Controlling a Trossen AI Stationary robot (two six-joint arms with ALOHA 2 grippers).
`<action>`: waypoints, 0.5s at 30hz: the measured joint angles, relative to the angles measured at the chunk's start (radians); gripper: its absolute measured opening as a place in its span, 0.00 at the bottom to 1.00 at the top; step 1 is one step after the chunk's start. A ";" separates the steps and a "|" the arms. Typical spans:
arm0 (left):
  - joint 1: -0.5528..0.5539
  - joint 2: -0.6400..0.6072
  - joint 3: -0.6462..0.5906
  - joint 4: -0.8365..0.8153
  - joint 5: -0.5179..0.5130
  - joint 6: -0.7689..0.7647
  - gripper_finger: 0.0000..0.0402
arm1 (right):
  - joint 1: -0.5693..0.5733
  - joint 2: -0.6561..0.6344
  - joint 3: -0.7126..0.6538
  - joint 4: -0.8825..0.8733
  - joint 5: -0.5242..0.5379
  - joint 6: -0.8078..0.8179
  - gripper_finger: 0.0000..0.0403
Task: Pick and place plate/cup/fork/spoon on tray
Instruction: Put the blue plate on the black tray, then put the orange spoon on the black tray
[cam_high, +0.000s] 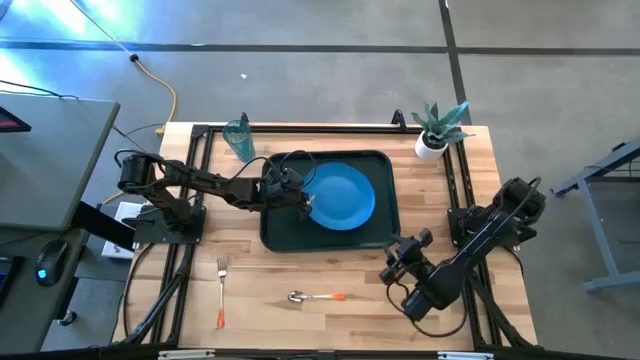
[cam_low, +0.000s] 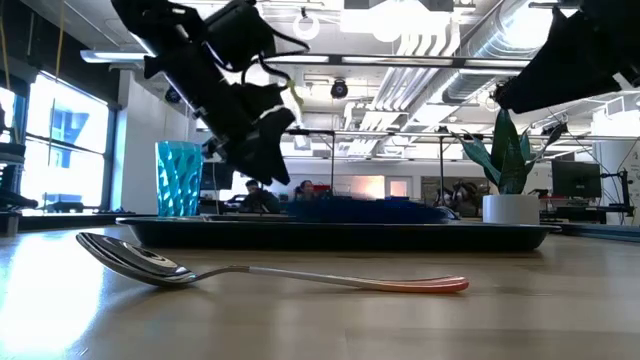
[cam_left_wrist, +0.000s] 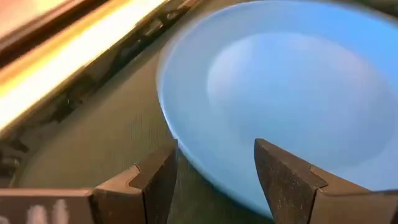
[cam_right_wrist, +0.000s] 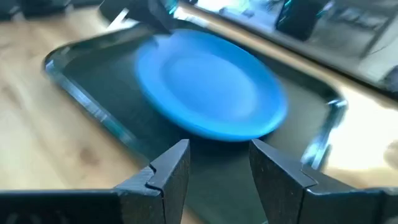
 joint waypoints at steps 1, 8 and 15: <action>-0.005 -0.006 0.001 0.004 0.000 0.011 0.50 | 0.000 -0.007 0.000 0.050 -0.016 -0.064 0.40; -0.100 -0.106 0.001 -0.004 -0.116 0.096 0.50 | -0.046 -0.017 0.000 0.489 -0.169 -0.551 0.40; -0.296 -0.244 -0.011 0.001 -0.306 0.193 0.50 | -0.137 -0.017 0.000 0.759 -0.338 -0.784 0.40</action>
